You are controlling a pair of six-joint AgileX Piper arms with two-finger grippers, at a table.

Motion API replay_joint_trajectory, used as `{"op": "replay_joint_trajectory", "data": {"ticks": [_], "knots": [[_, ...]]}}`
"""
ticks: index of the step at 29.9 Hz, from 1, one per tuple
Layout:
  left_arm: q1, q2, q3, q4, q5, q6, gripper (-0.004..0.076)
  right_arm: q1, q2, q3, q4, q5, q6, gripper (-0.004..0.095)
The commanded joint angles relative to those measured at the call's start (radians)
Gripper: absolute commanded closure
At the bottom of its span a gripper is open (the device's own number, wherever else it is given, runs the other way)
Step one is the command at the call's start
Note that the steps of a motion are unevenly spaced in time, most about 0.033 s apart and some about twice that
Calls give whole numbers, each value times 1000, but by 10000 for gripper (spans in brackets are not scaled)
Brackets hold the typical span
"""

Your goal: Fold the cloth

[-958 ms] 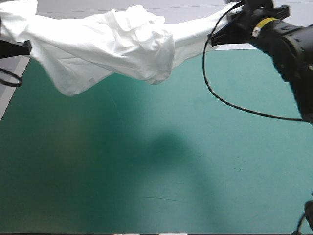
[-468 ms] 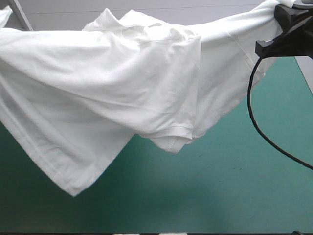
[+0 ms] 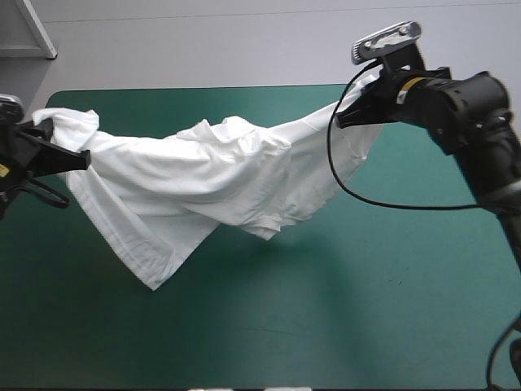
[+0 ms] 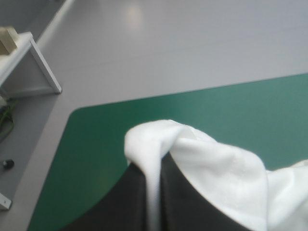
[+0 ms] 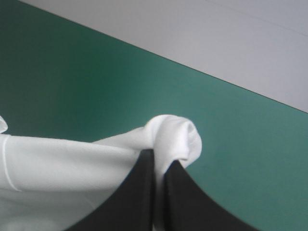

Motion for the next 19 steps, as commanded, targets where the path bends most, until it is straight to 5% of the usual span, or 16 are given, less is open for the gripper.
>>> {"op": "replay_joint_trajectory", "data": {"ticks": [1,6,13,15,19], "knots": [[-4,82,88,-16,-216,-6,705,-5,56,39,-39,-238,-3,925],[-4,284,178,-16,-497,-8,705,-5,238,52,-123,-438,25,925],[-4,522,178,-16,-748,-8,698,-9,434,52,-162,-663,56,883],[-4,569,178,-16,-790,-8,663,-16,457,52,-147,-693,81,787],[-2,628,178,-16,-849,-6,471,-34,472,52,-139,-742,111,414]]}}
